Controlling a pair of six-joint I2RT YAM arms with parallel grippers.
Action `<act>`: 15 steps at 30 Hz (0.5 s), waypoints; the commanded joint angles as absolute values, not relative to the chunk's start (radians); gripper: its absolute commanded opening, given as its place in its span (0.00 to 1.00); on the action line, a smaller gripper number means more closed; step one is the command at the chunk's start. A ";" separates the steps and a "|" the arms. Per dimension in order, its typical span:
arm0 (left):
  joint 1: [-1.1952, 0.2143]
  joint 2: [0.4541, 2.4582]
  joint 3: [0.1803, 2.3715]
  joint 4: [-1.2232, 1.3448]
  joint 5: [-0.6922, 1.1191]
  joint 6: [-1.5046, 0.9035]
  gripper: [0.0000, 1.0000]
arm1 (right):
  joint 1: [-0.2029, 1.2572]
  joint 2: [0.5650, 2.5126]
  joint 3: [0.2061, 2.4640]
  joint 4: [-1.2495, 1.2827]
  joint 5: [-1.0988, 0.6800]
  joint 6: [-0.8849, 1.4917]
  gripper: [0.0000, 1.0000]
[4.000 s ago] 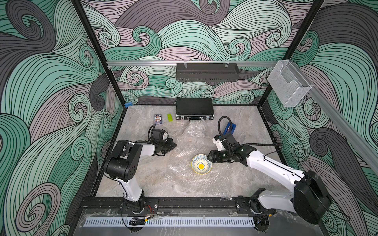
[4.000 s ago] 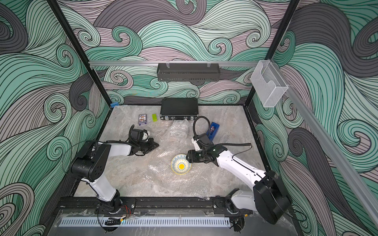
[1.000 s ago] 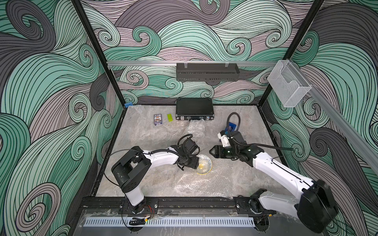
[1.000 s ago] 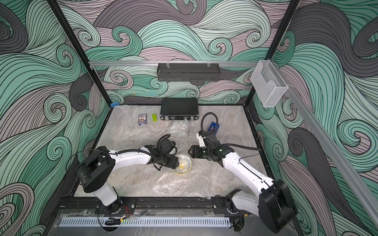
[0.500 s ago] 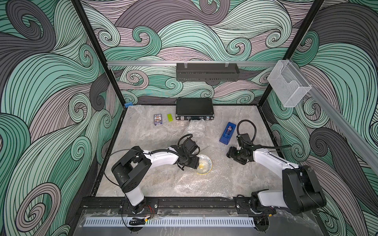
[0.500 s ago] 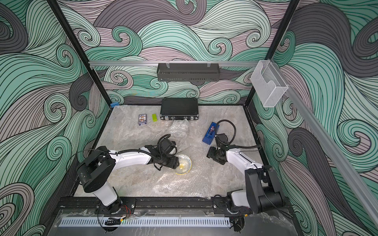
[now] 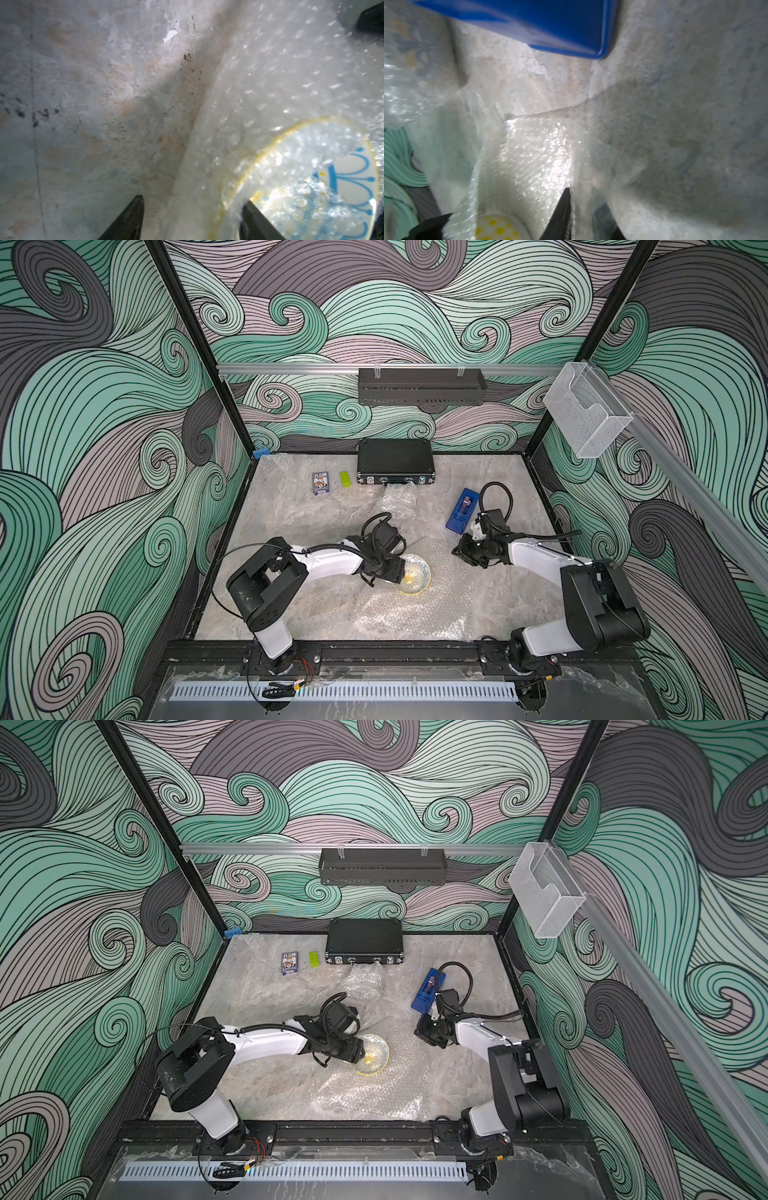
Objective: Wrap bowls in bubble wrap
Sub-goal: Wrap the bowl in bubble wrap.
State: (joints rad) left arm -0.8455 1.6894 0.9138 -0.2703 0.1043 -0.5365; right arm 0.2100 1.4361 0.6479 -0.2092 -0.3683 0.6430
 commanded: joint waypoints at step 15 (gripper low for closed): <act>-0.848 1.723 0.890 -0.256 0.098 -0.571 0.67 | 0.585 1.248 0.548 -0.019 -0.545 0.556 0.00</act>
